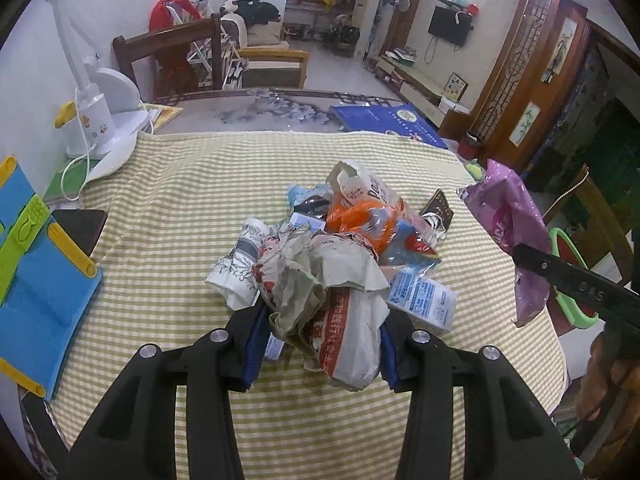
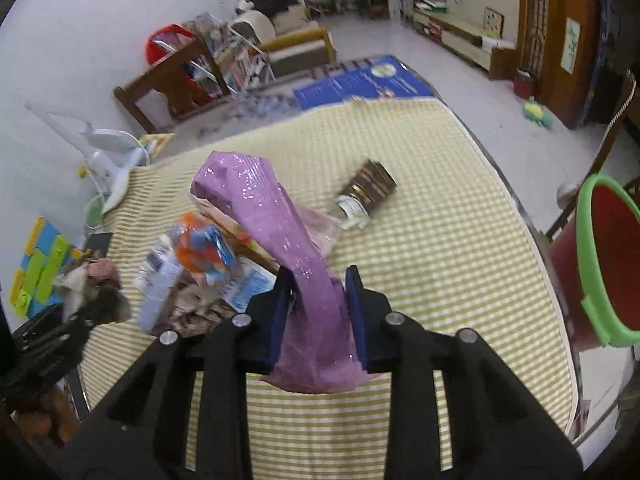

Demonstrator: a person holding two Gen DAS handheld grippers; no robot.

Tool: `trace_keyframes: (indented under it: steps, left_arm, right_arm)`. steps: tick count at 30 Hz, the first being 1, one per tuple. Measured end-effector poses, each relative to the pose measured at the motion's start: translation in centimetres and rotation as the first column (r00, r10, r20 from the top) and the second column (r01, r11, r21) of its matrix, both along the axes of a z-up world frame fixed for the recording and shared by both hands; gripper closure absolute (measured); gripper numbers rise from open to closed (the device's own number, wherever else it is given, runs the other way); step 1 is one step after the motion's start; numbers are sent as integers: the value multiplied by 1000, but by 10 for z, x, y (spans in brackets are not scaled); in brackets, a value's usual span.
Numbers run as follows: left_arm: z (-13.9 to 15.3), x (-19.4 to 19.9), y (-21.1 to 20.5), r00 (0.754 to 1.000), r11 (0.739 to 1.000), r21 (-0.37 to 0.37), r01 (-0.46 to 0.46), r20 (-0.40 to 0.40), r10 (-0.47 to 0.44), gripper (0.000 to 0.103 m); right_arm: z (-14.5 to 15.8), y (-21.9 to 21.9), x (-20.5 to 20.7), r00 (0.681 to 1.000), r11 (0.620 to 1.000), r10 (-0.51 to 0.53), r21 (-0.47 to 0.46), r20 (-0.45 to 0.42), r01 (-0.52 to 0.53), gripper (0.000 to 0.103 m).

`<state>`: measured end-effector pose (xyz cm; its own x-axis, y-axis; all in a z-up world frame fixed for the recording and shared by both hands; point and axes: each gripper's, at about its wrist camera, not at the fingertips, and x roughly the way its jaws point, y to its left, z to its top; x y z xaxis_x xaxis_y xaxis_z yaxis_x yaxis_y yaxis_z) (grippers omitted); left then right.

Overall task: Collect trash
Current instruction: 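Lift the newspaper and pink wrapper and move them toward the bucket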

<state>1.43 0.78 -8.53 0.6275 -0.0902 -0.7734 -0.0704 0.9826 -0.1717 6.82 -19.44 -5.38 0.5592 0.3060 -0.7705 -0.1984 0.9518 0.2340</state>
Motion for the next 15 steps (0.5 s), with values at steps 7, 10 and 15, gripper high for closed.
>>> trace_keyframes:
  steps: [7, 10, 15]
  left_arm:
    - [2, 0, 2, 1000, 1000, 0, -10, 7, 10, 60]
    - [5, 0, 2, 1000, 1000, 5, -11, 12, 11, 60]
    - [12, 6, -4, 1000, 1000, 4, -1, 28, 1, 60]
  right_arm:
    - [11, 9, -4, 999, 999, 39, -10, 25, -39, 75]
    - [14, 11, -6, 998, 999, 43, -15, 37, -42, 75]
    - [24, 5, -9, 997, 1000, 28, -15, 66, -27, 75]
